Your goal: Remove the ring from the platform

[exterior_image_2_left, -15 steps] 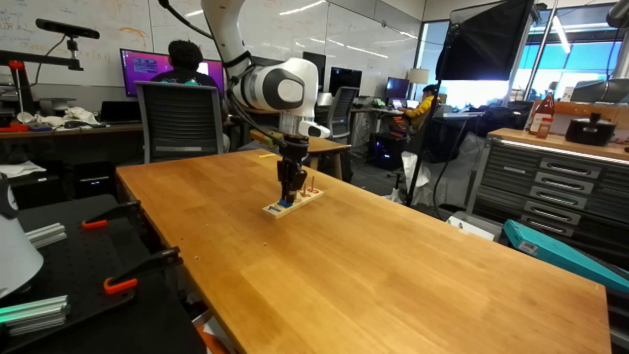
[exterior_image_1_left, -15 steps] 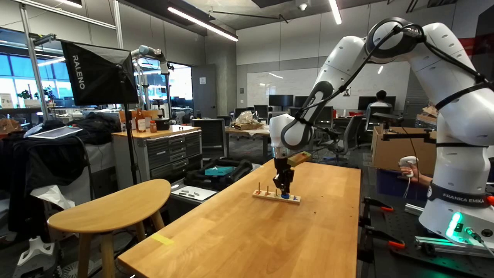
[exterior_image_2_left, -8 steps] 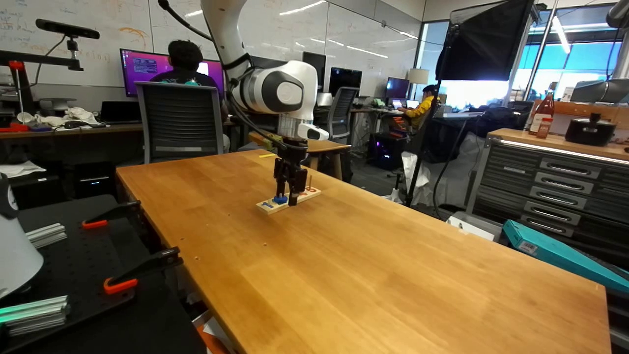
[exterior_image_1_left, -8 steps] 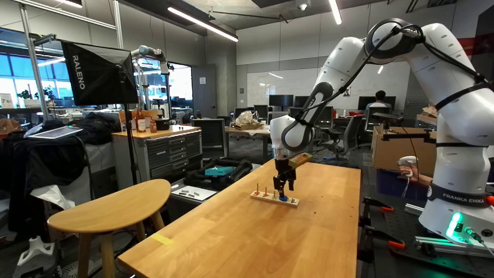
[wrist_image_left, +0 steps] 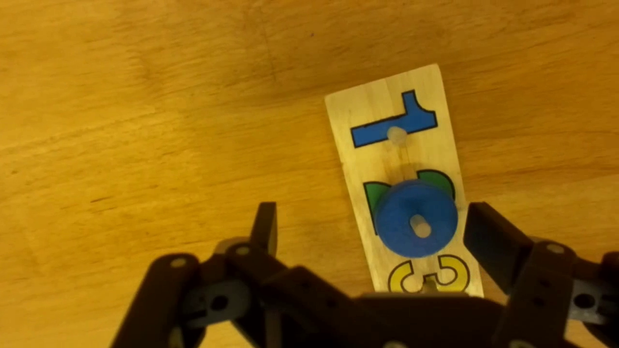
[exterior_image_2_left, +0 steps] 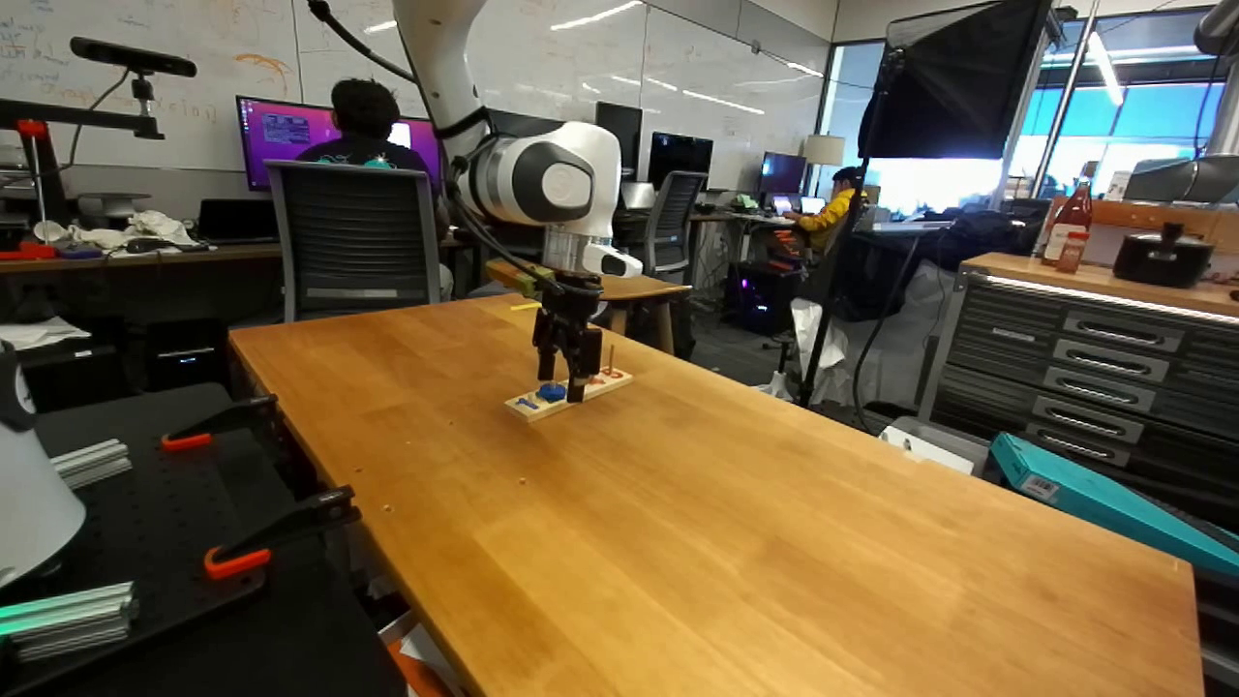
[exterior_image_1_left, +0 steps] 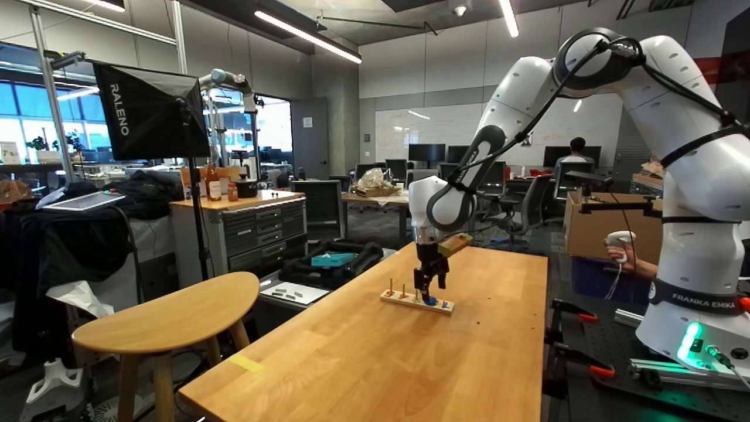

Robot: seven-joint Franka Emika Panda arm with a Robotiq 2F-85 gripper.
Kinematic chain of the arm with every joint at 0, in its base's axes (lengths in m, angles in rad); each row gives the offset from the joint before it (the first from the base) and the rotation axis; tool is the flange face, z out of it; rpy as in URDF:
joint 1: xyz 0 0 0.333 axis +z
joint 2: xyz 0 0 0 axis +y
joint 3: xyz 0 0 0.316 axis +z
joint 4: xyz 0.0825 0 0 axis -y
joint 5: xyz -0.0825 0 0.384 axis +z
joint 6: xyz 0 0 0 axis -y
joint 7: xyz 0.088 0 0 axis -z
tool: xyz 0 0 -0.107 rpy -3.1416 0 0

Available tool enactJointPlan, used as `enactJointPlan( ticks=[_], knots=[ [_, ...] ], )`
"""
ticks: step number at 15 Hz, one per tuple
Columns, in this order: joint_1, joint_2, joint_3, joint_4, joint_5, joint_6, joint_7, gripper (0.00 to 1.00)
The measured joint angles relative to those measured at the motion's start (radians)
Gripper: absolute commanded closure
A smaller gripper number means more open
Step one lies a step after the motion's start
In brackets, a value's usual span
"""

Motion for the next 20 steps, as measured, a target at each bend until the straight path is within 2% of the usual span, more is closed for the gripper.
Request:
enactJointPlan(
  ticks=[1, 2, 3, 10, 12, 20],
  knots=[
    [0.001, 0.0, 0.001, 0.0, 0.0, 0.0, -0.003, 0.0],
    [0.002, 0.0, 0.001, 0.0, 0.0, 0.0, -0.005, 0.25],
    [0.003, 0.0, 0.001, 0.0, 0.0, 0.0, -0.009, 0.26],
    [0.003, 0.004, 0.001, -0.001, 0.0, 0.002, -0.056, 0.81],
    [0.003, 0.004, 0.001, -0.001, 0.0, 0.003, -0.064, 0.78],
    [0.01, -0.015, 0.006, 0.009, 0.0, 0.004, -0.074, 0.78]
  ],
)
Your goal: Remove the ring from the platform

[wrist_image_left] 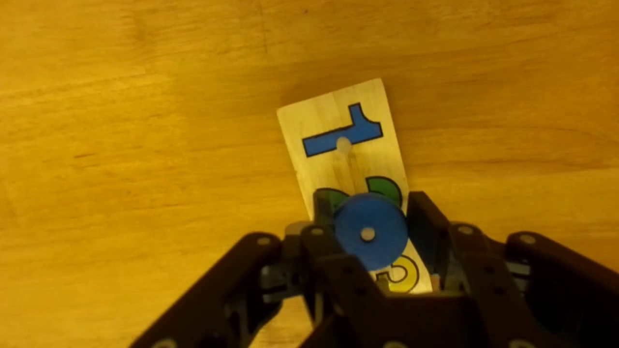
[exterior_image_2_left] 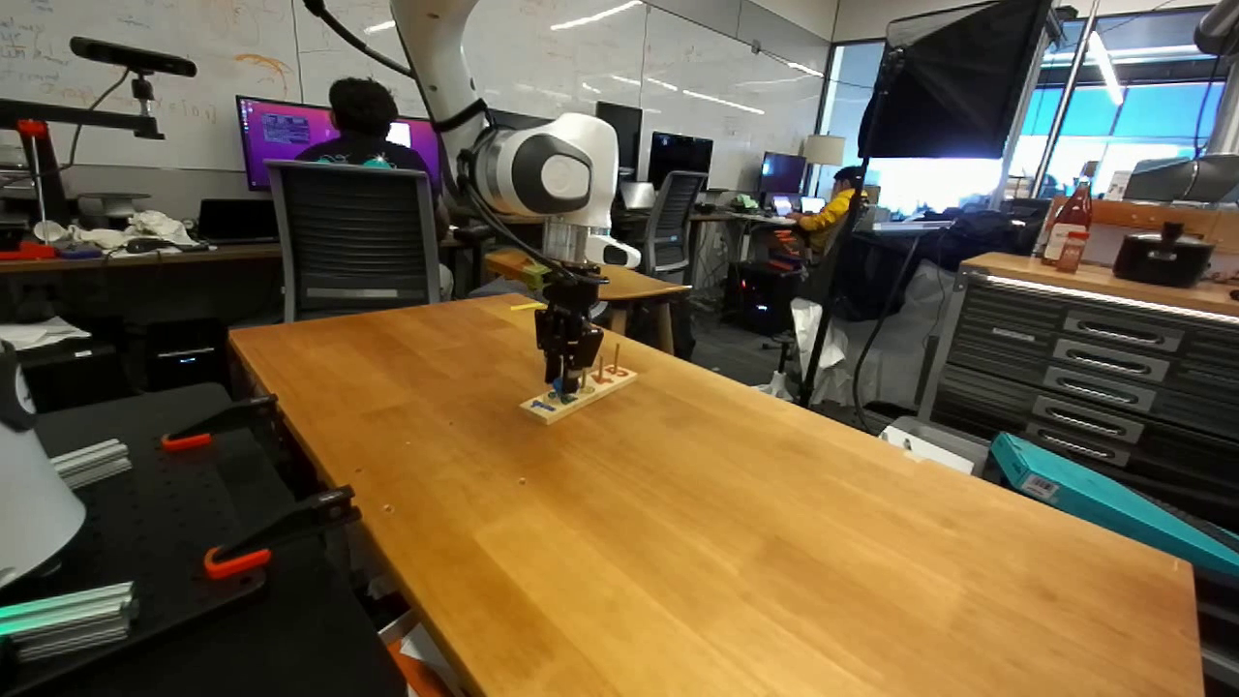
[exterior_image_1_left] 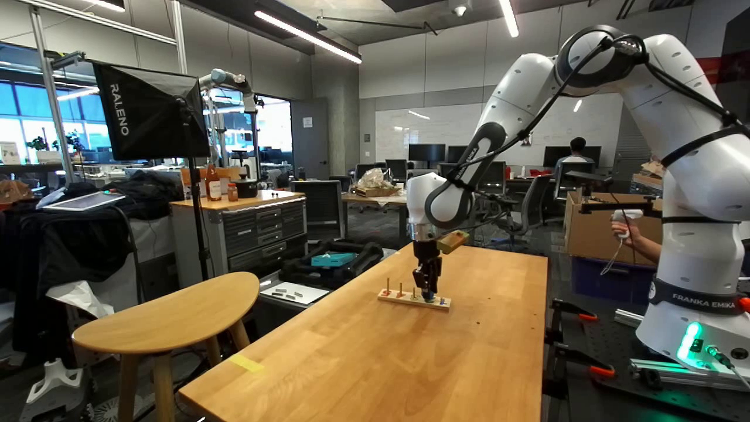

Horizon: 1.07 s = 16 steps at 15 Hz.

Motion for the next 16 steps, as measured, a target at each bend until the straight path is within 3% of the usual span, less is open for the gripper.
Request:
enactJointPlan(
  ticks=[6, 11, 16],
  knots=[
    [0.026, -0.109, -0.006, 0.021, -0.006, -0.006, 0.003, 0.78],
    [0.014, -0.138, -0.097, 0.049, -0.069, -0.006, 0.043, 0.78],
    [-0.021, -0.077, -0.164, 0.053, -0.108, -0.006, 0.074, 0.78]
  ],
)
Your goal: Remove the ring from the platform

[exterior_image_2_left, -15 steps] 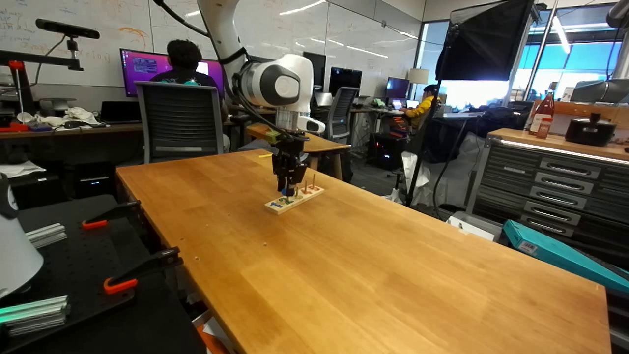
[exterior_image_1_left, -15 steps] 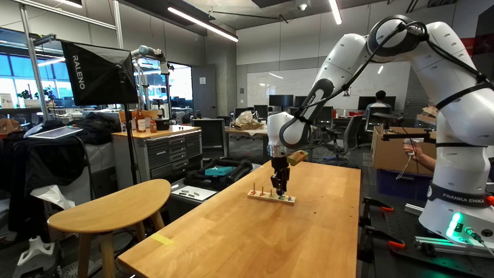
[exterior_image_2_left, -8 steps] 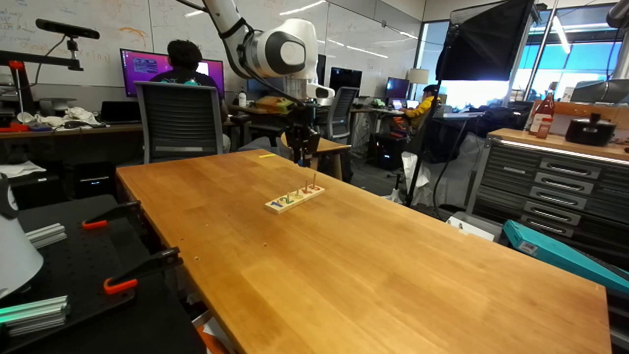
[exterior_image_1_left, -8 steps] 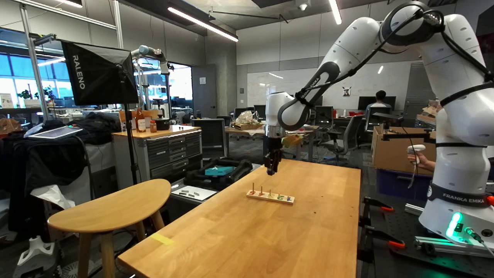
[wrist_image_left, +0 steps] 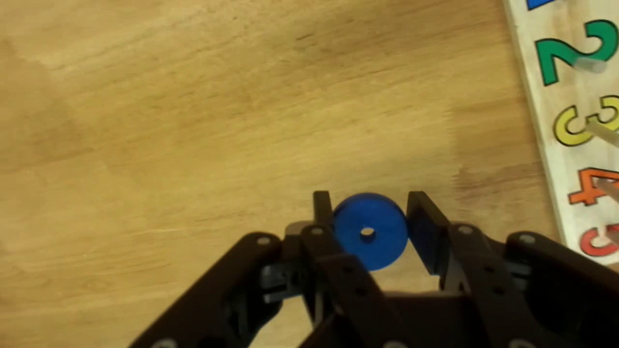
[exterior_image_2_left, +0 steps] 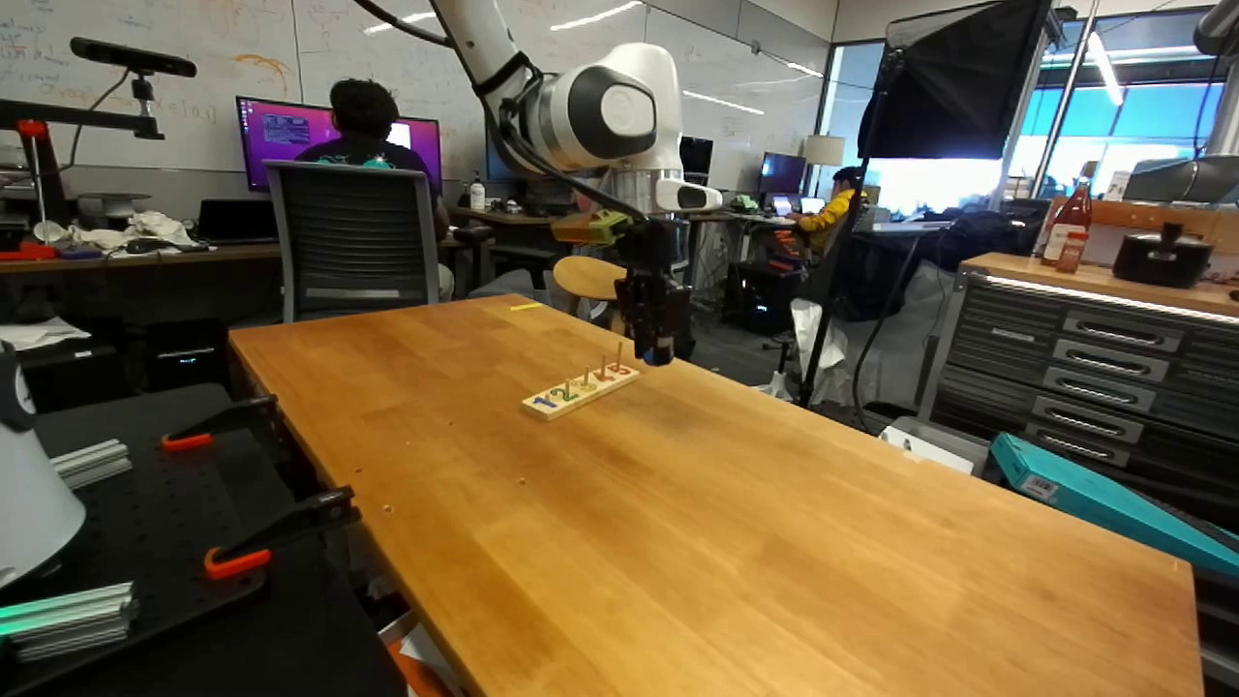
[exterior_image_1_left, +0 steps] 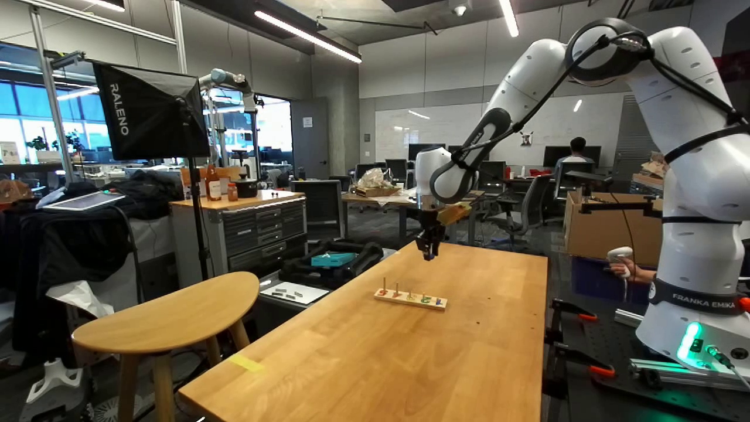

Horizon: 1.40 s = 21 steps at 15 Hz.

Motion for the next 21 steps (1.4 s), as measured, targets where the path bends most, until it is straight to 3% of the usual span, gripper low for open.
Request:
enactJointPlan(
  ticks=[7, 8, 10, 13, 16, 21],
  knots=[
    [-0.016, 0.123, -0.009, 0.003, -0.001, -0.005, 0.012, 0.77],
    [-0.016, 0.132, -0.006, 0.003, -0.001, -0.009, 0.011, 0.32],
    [-0.015, 0.141, 0.004, 0.003, -0.001, -0.026, 0.01, 0.24],
    [-0.006, 0.135, 0.02, 0.007, -0.001, -0.045, 0.01, 0.02],
    [0.011, 0.076, 0.054, 0.014, 0.0, -0.072, 0.0, 0.0],
    [0.026, -0.136, 0.144, 0.007, 0.021, -0.174, -0.089, 0.0]
  ],
)
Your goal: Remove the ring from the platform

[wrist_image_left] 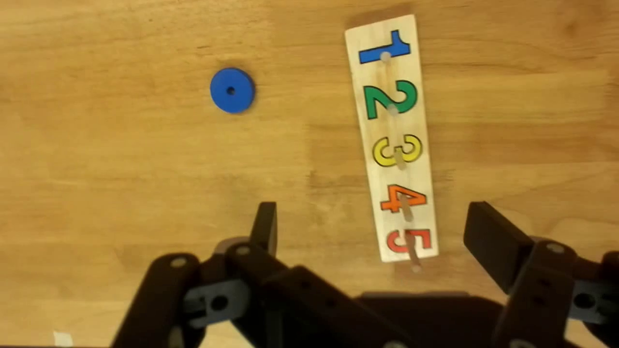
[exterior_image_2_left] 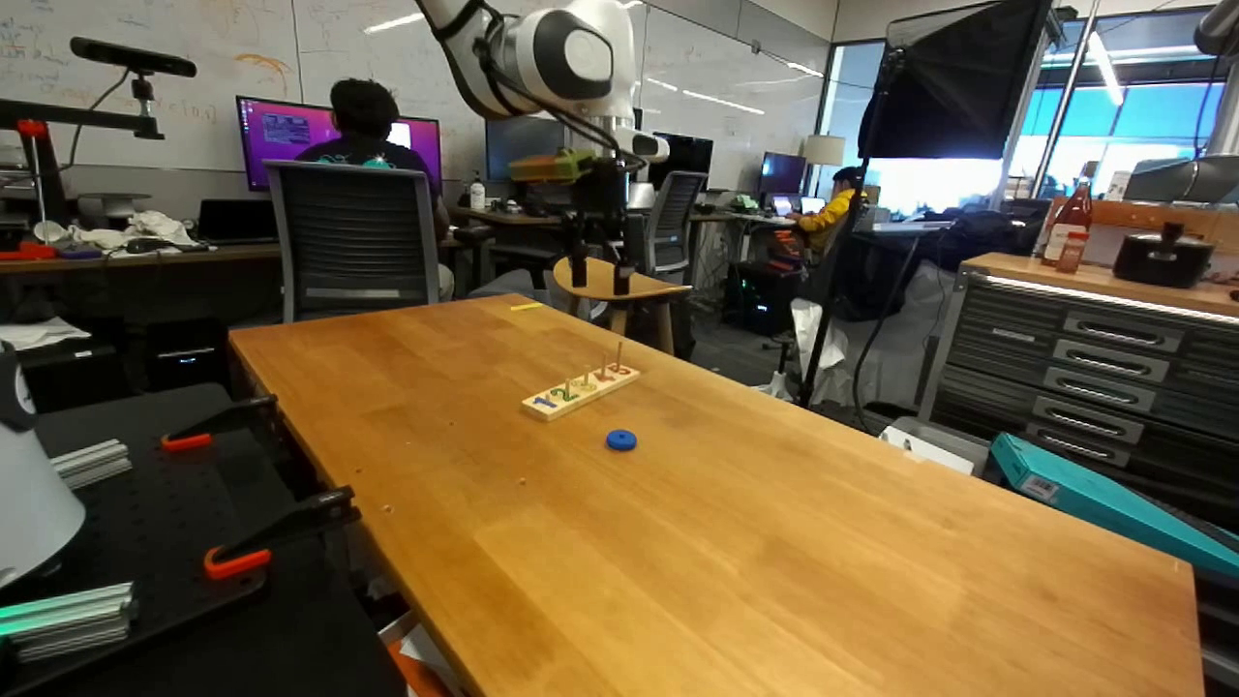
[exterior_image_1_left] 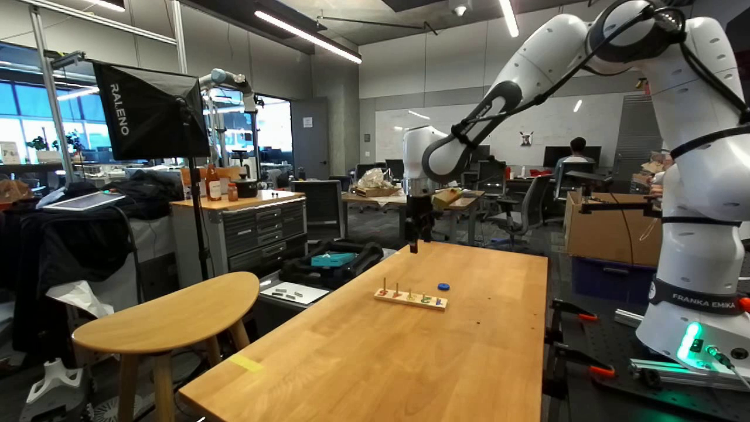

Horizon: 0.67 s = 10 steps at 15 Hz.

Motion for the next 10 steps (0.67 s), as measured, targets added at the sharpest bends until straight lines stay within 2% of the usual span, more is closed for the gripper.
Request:
enactJointPlan(
  ticks=[6, 10],
  knots=[
    [0.001, -0.262, 0.061, 0.0, 0.057, -0.199, -0.105, 0.0],
    [0.001, -0.326, 0.063, -0.003, 0.069, -0.237, -0.116, 0.0]
  ],
)
